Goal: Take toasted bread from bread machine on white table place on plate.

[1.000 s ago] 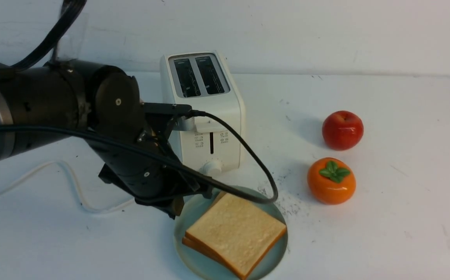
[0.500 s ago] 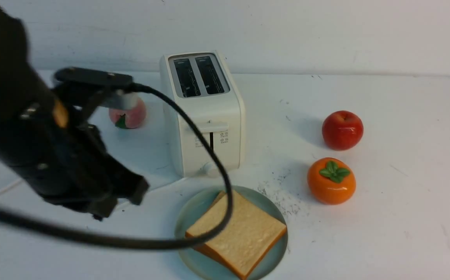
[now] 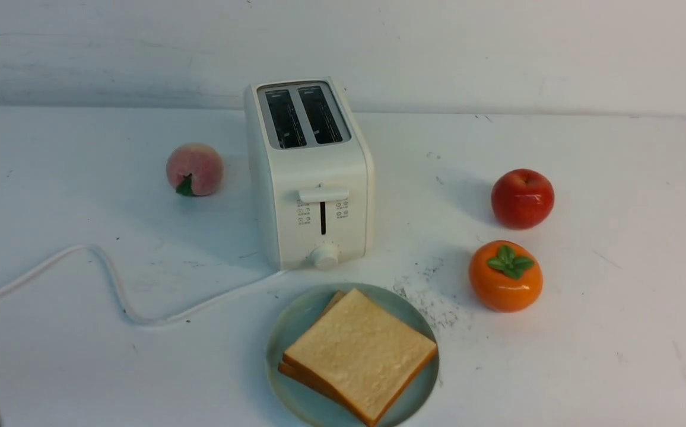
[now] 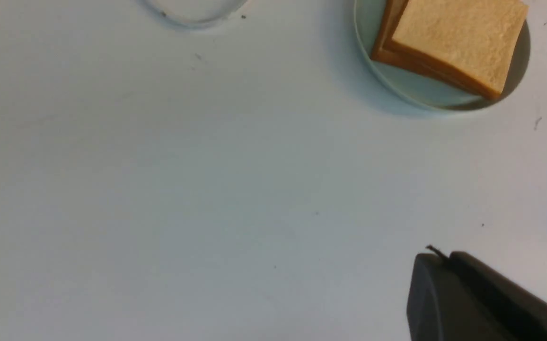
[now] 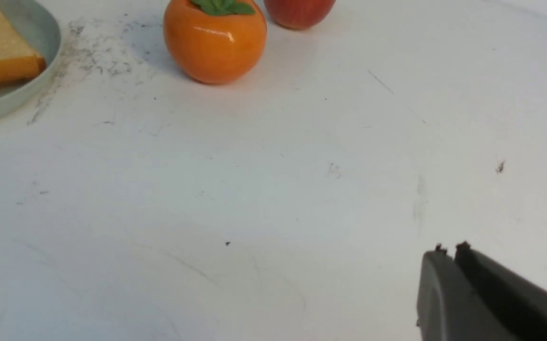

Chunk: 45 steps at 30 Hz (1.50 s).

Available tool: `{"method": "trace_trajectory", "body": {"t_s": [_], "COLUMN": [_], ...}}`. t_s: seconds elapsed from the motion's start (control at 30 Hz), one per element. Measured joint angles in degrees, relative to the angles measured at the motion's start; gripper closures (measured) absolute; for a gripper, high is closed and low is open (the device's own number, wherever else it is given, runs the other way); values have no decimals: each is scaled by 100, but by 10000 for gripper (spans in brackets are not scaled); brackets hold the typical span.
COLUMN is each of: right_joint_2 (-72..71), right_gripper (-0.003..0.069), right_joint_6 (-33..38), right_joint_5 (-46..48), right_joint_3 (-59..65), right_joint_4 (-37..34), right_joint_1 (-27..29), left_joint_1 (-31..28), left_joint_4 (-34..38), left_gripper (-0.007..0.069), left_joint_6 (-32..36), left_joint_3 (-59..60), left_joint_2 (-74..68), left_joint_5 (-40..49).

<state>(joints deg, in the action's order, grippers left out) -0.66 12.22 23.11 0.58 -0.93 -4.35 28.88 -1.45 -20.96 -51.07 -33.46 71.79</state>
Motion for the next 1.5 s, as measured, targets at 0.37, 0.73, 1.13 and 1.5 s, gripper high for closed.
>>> {"method": "trace_trajectory", "body": {"t_s": [0.37, 0.73, 1.13, 1.5], "right_joint_2": [0, 0, 0, 0], "right_gripper": [603, 594, 577, 561], "right_joint_6": [-1222, -1324, -1324, -1324], "right_joint_5": [-223, -196, -196, -196], "right_joint_3": [50, 50, 50, 50], "right_joint_4": [-160, -160, -160, -160], "right_joint_1": [0, 0, 0, 0], "left_joint_1": [0, 0, 0, 0], "left_joint_4": [0, 1514, 3355, 3093], "left_gripper": [630, 627, 620, 608], "left_joint_6": [-203, 196, 372, 675], "left_joint_3": [1603, 2264, 2818, 2822], "left_joint_2": [965, 965, 959, 959], "left_joint_5": [-627, -2265, -5948, -6076]}}
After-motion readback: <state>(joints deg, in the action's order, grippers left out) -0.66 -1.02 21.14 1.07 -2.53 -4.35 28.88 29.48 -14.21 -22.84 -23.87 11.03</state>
